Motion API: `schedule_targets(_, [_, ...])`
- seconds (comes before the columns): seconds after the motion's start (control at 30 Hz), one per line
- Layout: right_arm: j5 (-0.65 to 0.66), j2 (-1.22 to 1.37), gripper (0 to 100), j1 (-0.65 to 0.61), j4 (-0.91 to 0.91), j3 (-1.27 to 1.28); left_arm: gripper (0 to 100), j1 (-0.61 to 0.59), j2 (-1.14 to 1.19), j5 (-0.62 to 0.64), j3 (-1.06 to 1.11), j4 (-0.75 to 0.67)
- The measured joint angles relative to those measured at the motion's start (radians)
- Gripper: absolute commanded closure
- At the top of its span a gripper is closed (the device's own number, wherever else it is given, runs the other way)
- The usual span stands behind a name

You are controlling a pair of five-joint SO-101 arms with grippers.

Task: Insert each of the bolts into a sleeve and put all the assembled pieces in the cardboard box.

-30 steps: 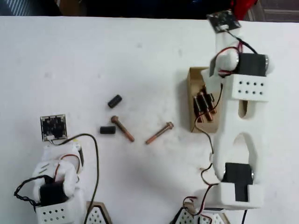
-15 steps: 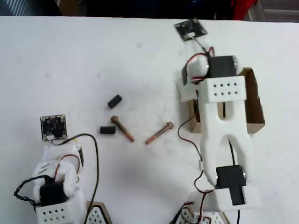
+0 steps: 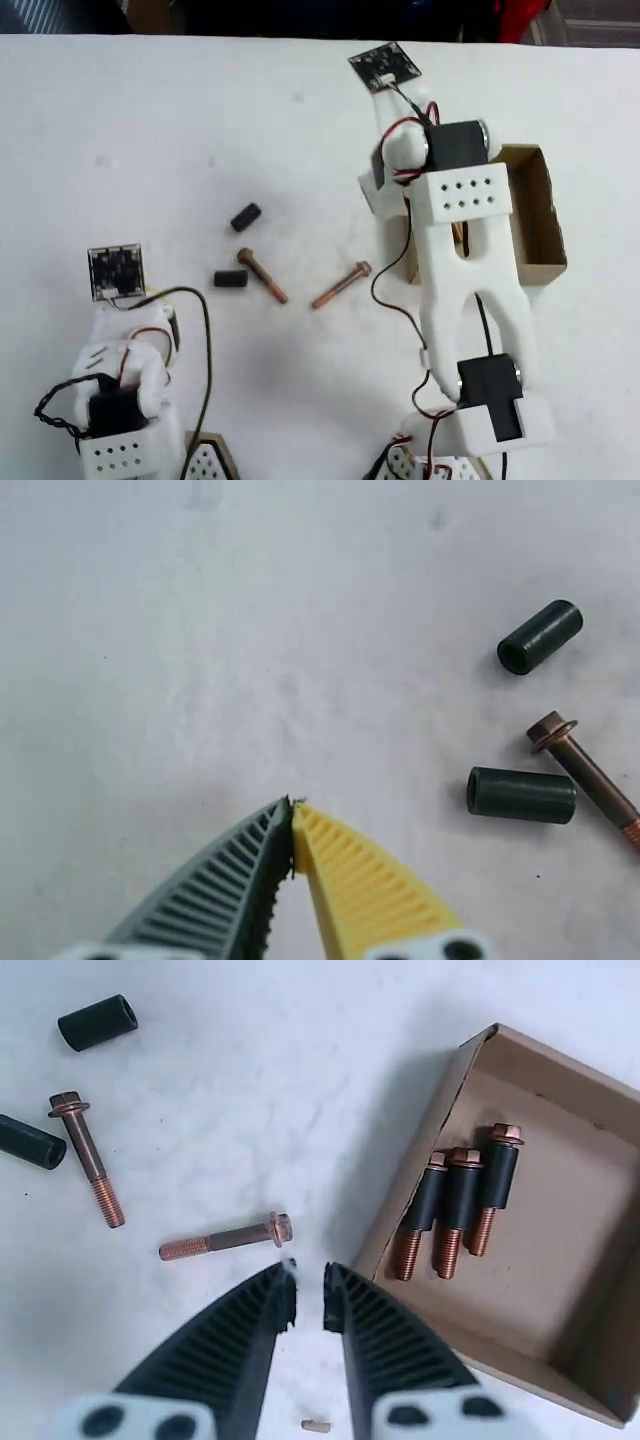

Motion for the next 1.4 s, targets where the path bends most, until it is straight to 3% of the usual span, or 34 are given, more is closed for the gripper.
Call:
schedule_targets(0.23, [0.000, 0.005, 95.7, -0.095, -0.034, 0.221, 98, -0.005, 0.000, 0.000, 0.000, -0.011])
schedule_targets(0.4, [0.002, 0.057, 95.7, -0.163, -0.192, 0.384, 98, -0.126, 0.000, 0.000, 0.000, -0.011])
schedule_targets(0.83, [0.003, 0.066, 95.7, -0.218, -0.278, 0.394, 98, -0.282, 0.000, 0.000, 0.000, -0.037])
schedule_targets(0.93, [0.086, 0.066, 95.4, -0.267, -0.278, 0.394, 98, -0.342, 0.000, -0.003, 0.000, -0.046])
schedule_targets(1.03, [0.178, 0.066, 95.4, -0.315, -0.262, 0.364, 98, -0.368, 0.000, -0.075, 0.000, -0.046])
schedule_targets(1.17, [0.201, 0.066, 95.7, -0.368, -0.167, 0.250, 98, -0.374, 0.000, -0.195, 0.000, -0.046])
schedule_targets(1.4, [0.204, 0.066, 95.7, -0.502, -0.091, 0.110, 98, -0.374, 0.000, -0.221, 0.000, -0.046])
